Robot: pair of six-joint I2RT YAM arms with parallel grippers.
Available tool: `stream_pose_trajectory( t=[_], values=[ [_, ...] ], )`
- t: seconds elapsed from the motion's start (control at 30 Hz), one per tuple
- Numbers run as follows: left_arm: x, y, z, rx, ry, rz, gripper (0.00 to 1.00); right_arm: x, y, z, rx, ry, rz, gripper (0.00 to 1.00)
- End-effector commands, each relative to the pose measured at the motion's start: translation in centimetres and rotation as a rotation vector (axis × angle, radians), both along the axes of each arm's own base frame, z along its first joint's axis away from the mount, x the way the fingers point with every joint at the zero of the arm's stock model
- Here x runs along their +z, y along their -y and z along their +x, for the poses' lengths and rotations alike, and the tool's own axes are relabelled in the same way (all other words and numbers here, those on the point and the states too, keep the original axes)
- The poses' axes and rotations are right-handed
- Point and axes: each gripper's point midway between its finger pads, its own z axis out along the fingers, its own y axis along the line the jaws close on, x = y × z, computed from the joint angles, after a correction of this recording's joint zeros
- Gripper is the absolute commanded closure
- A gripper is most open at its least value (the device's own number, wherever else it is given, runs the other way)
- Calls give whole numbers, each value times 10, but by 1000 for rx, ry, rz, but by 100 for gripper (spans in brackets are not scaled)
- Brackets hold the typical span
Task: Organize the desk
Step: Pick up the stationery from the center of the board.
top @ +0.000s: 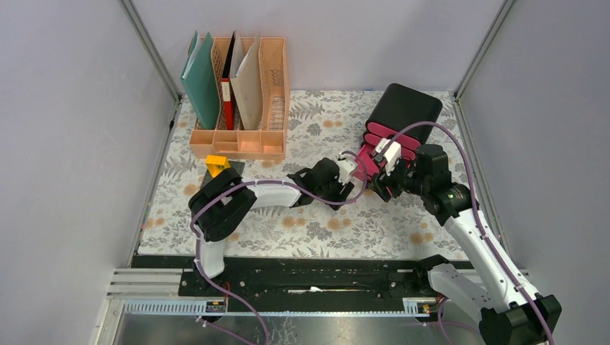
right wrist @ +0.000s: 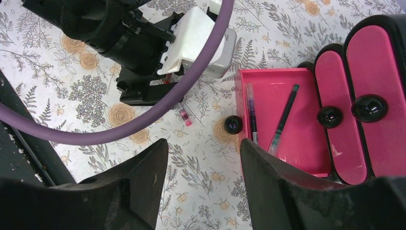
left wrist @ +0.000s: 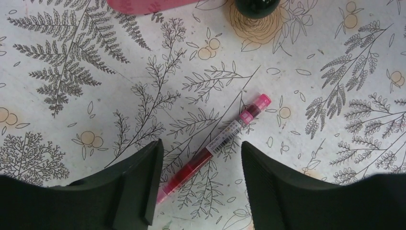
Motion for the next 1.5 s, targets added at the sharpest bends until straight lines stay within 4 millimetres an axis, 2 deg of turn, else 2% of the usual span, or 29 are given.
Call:
stream_pose_trajectory(
  t=[0.0,0.2,0.33,0.73,0.9,1.03,1.27,1.47],
  values=[
    [5,7,9,-27,25,10,37,1,-1,1,12,4,10,36],
    [-4,4,4,-30,0,23,54,-1,-1,1,11,1,8,36],
    [-9,-2,0,-12,-14,31,61,-1,-1,1,11,-2,9,36],
    [1,-27,-24,135,39,-2,99,-1,-2,-1,21,-7,17,36],
    [23,-35,-35,219,52,-106,100,0,-8,-7,62,-14,44,36],
    [47,-41,-46,258,55,-245,100,-1,-20,-19,143,-47,89,36],
    [101,-60,-68,296,75,-584,100,-2,-34,-35,239,-116,155,34],
    [144,-72,-85,274,89,-824,100,5,-48,-50,320,-168,246,33]
  ],
)
